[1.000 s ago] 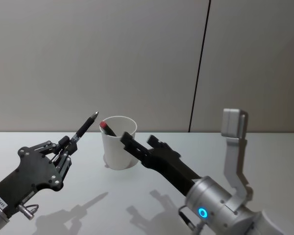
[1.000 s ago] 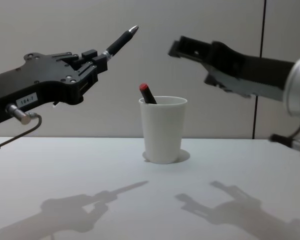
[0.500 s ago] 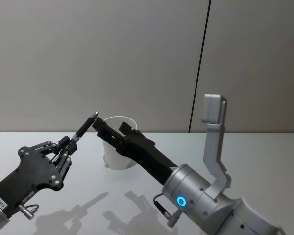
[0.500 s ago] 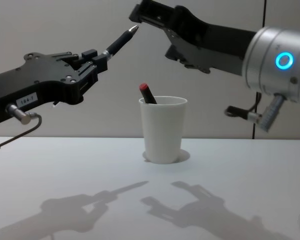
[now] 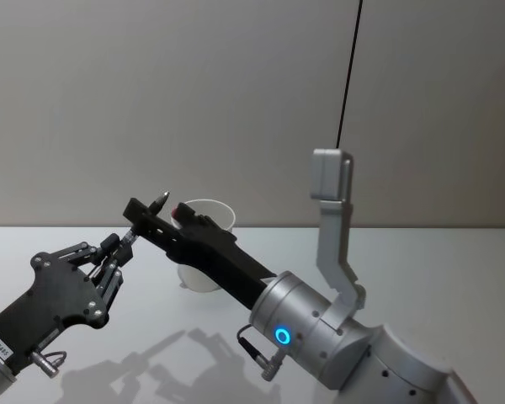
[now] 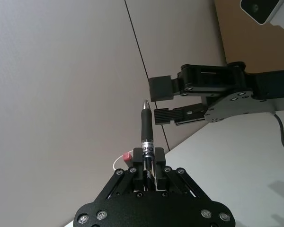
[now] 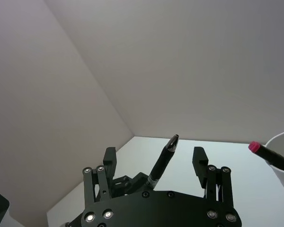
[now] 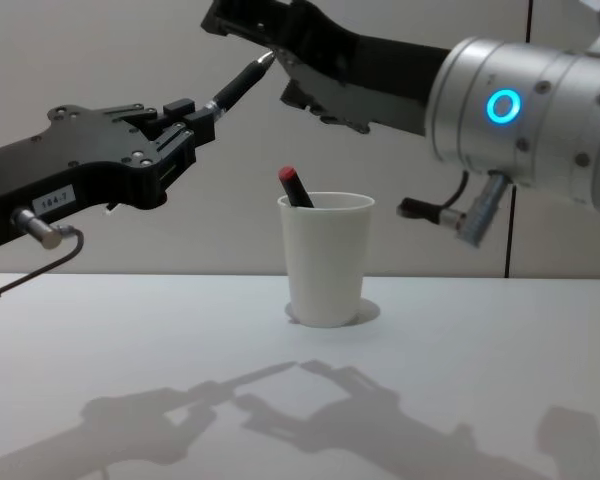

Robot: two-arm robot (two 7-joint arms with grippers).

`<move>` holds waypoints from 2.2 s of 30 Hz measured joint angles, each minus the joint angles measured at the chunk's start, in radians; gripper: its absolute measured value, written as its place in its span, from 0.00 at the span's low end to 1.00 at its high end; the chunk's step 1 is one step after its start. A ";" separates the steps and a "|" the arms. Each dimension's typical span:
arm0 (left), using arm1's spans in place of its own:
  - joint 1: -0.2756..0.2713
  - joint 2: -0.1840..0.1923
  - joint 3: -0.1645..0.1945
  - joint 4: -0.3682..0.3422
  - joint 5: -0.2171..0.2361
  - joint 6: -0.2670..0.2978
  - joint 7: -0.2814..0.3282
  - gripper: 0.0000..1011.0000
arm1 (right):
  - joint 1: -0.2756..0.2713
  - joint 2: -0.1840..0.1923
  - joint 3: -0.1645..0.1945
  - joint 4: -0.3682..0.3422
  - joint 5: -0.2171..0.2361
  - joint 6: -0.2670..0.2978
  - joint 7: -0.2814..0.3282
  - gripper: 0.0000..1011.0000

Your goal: Place the pen into the pen holder.

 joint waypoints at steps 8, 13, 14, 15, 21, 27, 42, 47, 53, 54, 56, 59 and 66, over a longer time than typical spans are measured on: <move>0.000 0.000 0.000 0.000 0.000 0.000 0.000 0.14 | 0.030 -0.003 -0.030 0.031 -0.021 -0.011 -0.001 0.99; 0.000 0.000 0.000 0.000 0.000 0.000 0.000 0.14 | 0.047 -0.007 -0.049 0.050 -0.031 -0.018 -0.002 0.99; 0.000 0.000 0.000 0.000 0.000 0.000 0.000 0.14 | 0.048 -0.007 -0.051 0.053 -0.033 -0.019 -0.002 0.99; 0.000 0.000 0.000 0.000 0.000 0.000 0.000 0.14 | 0.050 -0.007 -0.053 0.055 -0.035 -0.021 -0.003 0.99; 0.000 0.000 0.000 0.000 0.000 0.000 0.000 0.14 | 0.057 -0.007 -0.065 0.070 -0.046 -0.032 -0.017 0.99; 0.000 0.000 0.000 0.000 0.000 0.000 0.000 0.14 | 0.047 -0.006 -0.062 0.071 -0.046 -0.036 -0.039 0.99; 0.000 0.000 0.000 0.000 0.000 0.000 0.000 0.14 | -0.029 -0.047 -0.010 0.050 0.046 -0.029 -0.108 0.99; 0.000 -0.002 0.000 0.000 -0.001 0.000 -0.001 0.14 | -0.050 -0.066 0.003 0.044 0.080 -0.027 -0.121 0.99; 0.002 -0.008 -0.003 0.003 -0.008 -0.005 -0.008 0.14 | -0.069 -0.084 0.012 0.041 0.113 -0.026 -0.134 0.99; 0.002 -0.009 -0.003 0.004 -0.009 -0.006 -0.010 0.14 | -0.072 -0.088 0.012 0.041 0.120 -0.026 -0.136 0.99; 0.003 -0.010 -0.004 0.005 -0.011 -0.008 -0.012 0.14 | -0.074 -0.091 0.013 0.040 0.125 -0.026 -0.137 0.99; 0.004 -0.013 -0.005 0.006 -0.013 -0.011 -0.015 0.14 | -0.077 -0.096 0.015 0.039 0.137 -0.028 -0.140 0.99; 0.005 -0.016 -0.006 0.008 -0.017 -0.015 -0.019 0.14 | -0.077 -0.101 0.016 0.039 0.152 -0.032 -0.141 0.99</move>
